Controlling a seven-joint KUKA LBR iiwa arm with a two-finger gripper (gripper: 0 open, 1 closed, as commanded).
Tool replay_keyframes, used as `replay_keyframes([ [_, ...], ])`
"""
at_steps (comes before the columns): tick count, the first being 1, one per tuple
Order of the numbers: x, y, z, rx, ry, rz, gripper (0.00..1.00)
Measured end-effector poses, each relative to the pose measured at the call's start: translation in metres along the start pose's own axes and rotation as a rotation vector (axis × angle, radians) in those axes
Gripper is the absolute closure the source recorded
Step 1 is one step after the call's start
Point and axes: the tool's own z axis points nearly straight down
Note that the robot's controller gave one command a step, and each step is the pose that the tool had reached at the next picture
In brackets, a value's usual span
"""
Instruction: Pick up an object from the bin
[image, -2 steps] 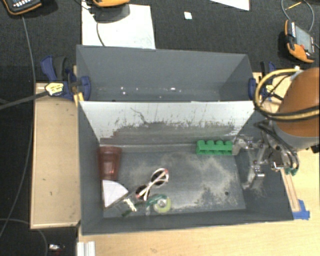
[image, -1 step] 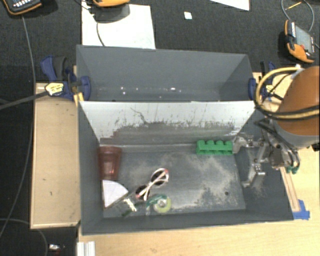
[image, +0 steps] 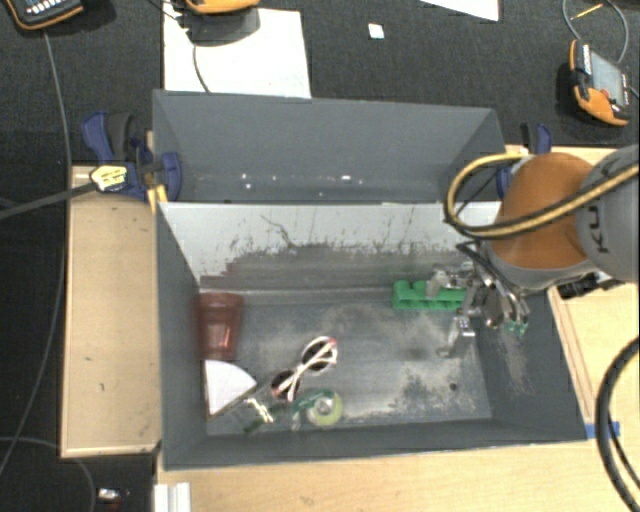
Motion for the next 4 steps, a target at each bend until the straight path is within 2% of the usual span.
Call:
replay_keyframes([
  [1,-0.018,-0.028,-0.002,0.003,-0.006,-0.067,0.0],
  [2,-0.019,0.006,-0.006,-0.003,0.0,0.202,0.0],
  [3,-0.023,-0.005,0.036,0.002,-0.01,0.115,0.0],
  [4,-0.024,-0.015,0.035,-0.003,-0.015,0.335,1.0],
])
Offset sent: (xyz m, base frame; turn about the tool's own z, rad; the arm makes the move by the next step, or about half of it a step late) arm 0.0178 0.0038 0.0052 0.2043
